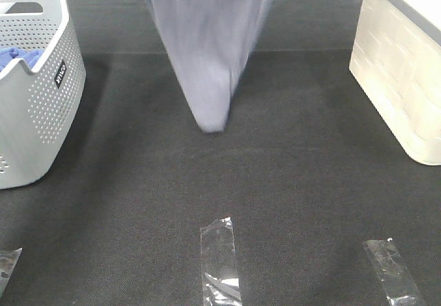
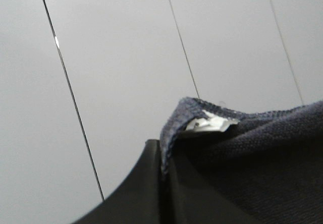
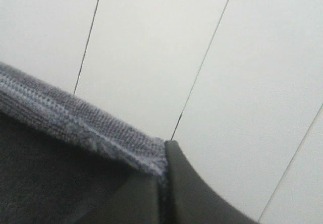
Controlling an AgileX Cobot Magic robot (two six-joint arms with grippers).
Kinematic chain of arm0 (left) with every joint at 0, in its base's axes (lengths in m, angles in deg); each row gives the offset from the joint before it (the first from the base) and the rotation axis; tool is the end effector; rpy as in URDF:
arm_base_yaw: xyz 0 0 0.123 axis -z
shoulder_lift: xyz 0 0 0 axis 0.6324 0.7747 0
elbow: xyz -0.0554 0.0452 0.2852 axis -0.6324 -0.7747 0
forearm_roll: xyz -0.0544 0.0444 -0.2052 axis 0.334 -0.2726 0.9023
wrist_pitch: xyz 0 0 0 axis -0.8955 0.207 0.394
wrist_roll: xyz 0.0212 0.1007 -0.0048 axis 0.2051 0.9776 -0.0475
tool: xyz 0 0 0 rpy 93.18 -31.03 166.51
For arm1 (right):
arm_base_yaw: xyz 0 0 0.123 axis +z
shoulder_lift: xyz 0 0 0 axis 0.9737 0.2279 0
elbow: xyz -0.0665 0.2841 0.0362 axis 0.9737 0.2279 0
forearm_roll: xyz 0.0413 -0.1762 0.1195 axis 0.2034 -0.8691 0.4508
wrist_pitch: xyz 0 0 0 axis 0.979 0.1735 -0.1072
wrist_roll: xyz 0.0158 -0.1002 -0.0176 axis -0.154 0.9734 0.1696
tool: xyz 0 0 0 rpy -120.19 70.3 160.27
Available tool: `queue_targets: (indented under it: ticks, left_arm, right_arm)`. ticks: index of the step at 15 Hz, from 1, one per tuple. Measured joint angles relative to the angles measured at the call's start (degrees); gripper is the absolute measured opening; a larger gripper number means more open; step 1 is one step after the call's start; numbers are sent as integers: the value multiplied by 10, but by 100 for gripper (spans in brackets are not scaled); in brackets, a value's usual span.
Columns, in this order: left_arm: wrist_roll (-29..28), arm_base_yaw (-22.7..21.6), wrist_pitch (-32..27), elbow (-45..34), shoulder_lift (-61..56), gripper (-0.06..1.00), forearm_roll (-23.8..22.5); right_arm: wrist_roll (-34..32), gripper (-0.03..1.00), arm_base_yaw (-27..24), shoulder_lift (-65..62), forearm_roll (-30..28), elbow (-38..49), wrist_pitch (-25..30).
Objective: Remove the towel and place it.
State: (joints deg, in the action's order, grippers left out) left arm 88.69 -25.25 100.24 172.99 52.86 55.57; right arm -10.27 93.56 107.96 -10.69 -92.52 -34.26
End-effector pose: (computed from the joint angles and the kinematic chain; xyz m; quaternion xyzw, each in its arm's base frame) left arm 0.4710 -0.1251 0.4432 0.1637 0.4858 -0.0031 0.8586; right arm 0.4145 0.1232 0.4723 -0.1904 0.6212 -0.0145 0.7600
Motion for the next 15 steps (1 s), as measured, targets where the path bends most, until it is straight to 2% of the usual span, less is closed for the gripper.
queue_targets:
  ticks: [1, 3, 6, 8, 10, 13, 14, 15]
  left_arm:
    - [19, 0, 48, 7, 0, 0, -4]
    - [30, 0, 75, 43, 1, 0, -13]
    - [31, 1, 60, 92, 15, 0, -16]
    - [31, 1, 1, 95, 47, 0, -14]
    - [31, 2, -109, 95, 86, 0, -11]
    - [28, 14, -341, 95, 99, 0, 17]
    - [26, 17, -380, 95, 99, 0, 25]
    - [22, 27, -485, 95, 93, 0, 48]
  right_arm:
    - [0, 0, -1, -1, -6, -36, -8]
    - [1, 0, -1, -5, -9, -87, -18]
    - [13, 0, -1, -2, -10, -93, -8]
    - [21, 0, -1, 13, -10, -83, 36]
    - [27, 0, -1, 45, -8, -79, 116]
    - [28, 0, 2, 87, 14, -76, 267]
    - [28, 0, 2, 89, 21, -76, 285]
    - [28, 0, 2, 91, 49, -76, 347]
